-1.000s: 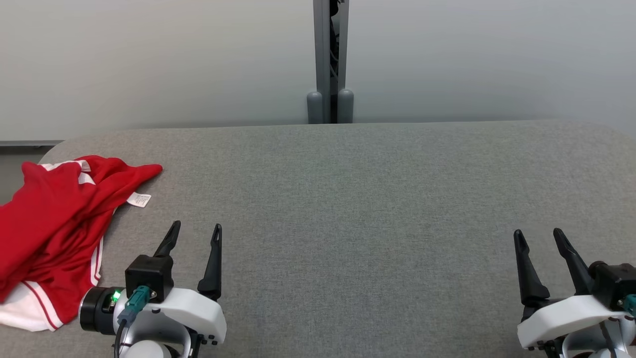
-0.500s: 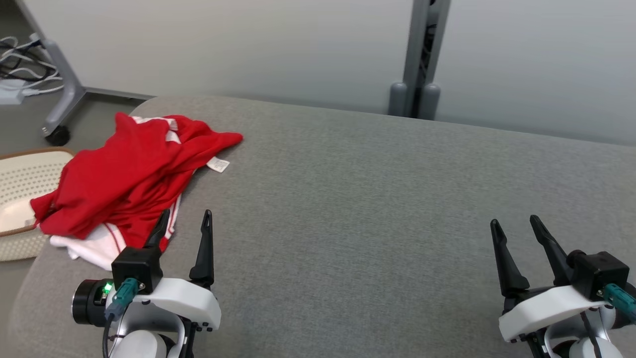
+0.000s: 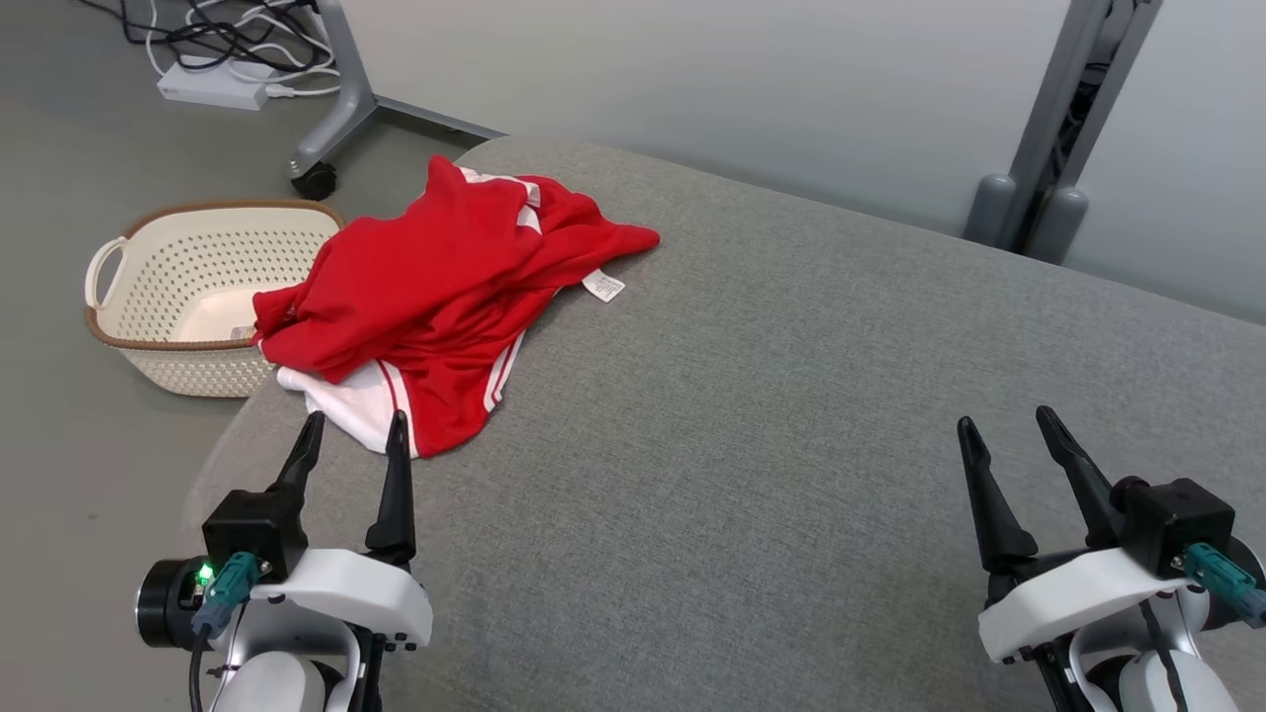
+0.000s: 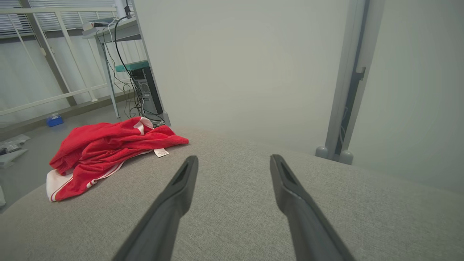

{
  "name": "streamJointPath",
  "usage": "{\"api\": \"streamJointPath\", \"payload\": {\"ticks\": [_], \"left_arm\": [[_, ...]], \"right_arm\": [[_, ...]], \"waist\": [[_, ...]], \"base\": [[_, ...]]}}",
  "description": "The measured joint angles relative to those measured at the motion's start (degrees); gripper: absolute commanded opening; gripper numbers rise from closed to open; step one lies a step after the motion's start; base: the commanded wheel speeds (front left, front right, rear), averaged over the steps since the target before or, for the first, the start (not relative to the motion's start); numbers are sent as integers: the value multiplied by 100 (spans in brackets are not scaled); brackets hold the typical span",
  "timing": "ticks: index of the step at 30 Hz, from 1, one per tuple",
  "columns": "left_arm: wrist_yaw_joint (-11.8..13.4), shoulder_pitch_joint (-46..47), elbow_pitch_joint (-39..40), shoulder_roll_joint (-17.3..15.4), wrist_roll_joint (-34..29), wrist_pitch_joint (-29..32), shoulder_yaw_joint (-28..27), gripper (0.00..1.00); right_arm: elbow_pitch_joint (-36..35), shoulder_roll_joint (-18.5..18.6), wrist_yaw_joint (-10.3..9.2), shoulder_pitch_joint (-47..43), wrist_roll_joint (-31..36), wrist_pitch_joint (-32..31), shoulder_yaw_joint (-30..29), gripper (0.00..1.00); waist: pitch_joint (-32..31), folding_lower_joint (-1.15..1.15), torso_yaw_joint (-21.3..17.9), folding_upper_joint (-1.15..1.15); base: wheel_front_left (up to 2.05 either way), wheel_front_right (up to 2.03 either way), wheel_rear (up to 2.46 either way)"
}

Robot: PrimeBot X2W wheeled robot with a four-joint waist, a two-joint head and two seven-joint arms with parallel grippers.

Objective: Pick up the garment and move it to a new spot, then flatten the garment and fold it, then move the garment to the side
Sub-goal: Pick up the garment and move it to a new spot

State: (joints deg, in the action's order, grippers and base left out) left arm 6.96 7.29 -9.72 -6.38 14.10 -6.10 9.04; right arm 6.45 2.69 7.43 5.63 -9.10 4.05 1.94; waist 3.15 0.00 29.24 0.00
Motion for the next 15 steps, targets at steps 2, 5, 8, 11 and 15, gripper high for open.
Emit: {"api": "streamJointPath", "payload": {"ticks": [2,5,8,11,15], "left_arm": [[0,0,-19,-2,13,-9,-2,100],[0,1,-46,-3,23,-47,1,100],[1,2,-53,-3,36,-47,16,100],[11,4,-53,-3,42,-47,29,100],[13,10,-52,-18,66,-47,31,100]], "right_arm": [[8,0,0,8,0,0,1,100],[20,1,0,30,0,0,4,100],[25,1,0,29,0,0,3,100],[37,2,0,27,13,-20,11,100],[38,1,0,26,19,-54,54,100]], "waist": [[16,0,60,0],[18,0,89,0],[7,0,99,0],[4,0,102,0],[3,0,85,0]], "base": [[0,0,0],[0,0,0],[0,0,0],[0,0,0],[0,0,0]]}}
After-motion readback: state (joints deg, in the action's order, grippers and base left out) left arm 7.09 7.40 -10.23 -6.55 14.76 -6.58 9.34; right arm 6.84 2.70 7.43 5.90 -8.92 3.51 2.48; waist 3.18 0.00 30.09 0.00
